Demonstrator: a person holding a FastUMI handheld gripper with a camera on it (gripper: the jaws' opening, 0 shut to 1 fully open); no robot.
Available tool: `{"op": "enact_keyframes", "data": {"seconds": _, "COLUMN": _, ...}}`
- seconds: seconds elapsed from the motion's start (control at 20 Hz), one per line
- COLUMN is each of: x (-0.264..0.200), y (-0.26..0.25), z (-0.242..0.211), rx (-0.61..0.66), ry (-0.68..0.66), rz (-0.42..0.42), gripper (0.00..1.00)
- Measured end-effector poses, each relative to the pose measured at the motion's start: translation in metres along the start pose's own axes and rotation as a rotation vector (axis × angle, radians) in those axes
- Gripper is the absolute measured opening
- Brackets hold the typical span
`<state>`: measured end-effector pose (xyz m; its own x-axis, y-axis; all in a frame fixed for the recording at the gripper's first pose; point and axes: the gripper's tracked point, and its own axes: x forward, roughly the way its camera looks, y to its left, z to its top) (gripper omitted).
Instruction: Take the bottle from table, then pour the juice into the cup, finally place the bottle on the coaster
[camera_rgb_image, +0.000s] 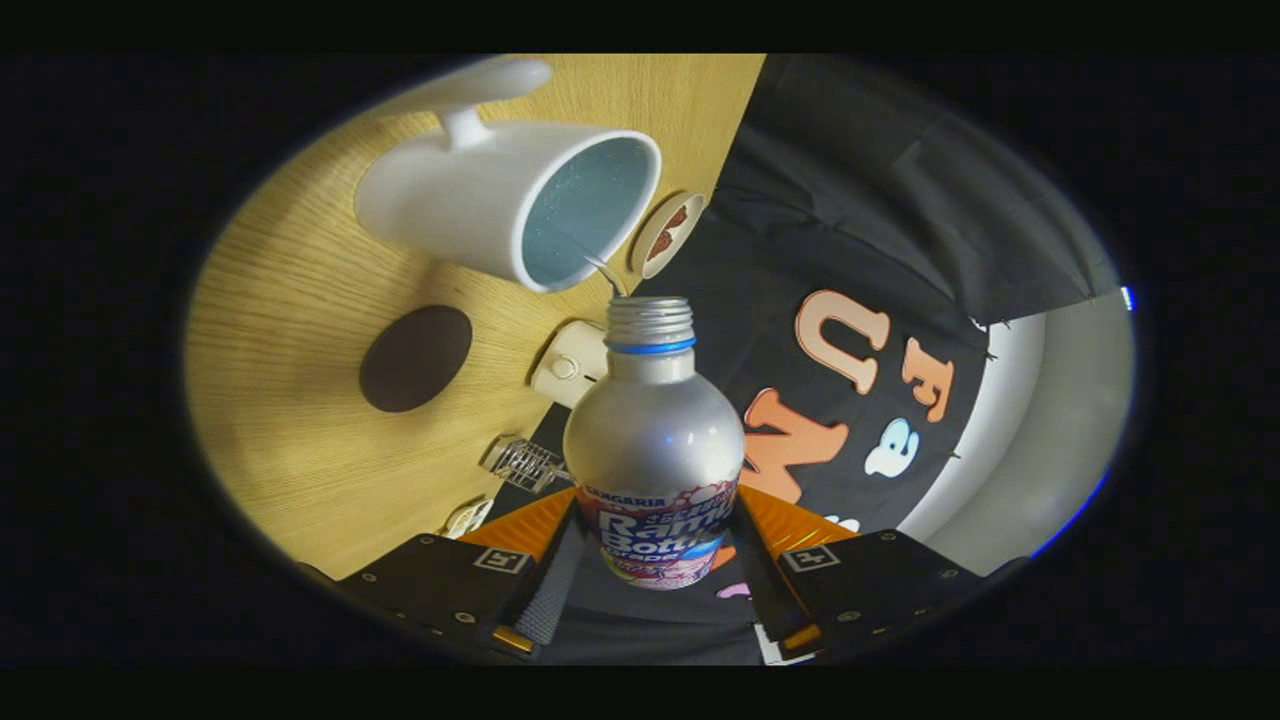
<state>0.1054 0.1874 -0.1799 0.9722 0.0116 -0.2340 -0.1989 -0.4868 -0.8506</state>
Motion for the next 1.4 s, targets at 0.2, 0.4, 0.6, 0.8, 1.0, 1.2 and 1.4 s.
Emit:
{"op": "enact_keyframes", "data": {"seconds": 0.2, "x": 0.0, "y": 0.003, "z": 0.008, "rx": -0.008, "ry": -0.015, "rz": 0.01, "gripper": 0.76}}
{"op": "enact_keyframes", "data": {"seconds": 0.4, "x": 0.001, "y": 0.0, "z": 0.012, "rx": -0.017, "ry": -0.019, "rz": 0.008, "gripper": 0.76}}
{"op": "enact_keyframes", "data": {"seconds": 0.6, "x": 0.001, "y": -0.004, "z": 0.013, "rx": -0.025, "ry": -0.023, "rz": 0.001, "gripper": 0.76}}
{"op": "enact_keyframes", "data": {"seconds": 0.8, "x": 0.002, "y": -0.007, "z": 0.015, "rx": -0.035, "ry": -0.025, "rz": -0.007, "gripper": 0.76}}
{"op": "enact_keyframes", "data": {"seconds": 1.0, "x": 0.002, "y": -0.007, "z": 0.02, "rx": -0.036, "ry": -0.033, "rz": -0.005, "gripper": 0.76}}
{"op": "enact_keyframes", "data": {"seconds": 1.2, "x": 0.001, "y": -0.006, "z": 0.022, "rx": -0.031, "ry": -0.033, "rz": -0.002, "gripper": 0.76}}
{"op": "enact_keyframes", "data": {"seconds": 1.4, "x": 0.001, "y": -0.006, "z": 0.023, "rx": -0.005, "ry": -0.033, "rz": 0.003, "gripper": 0.76}}
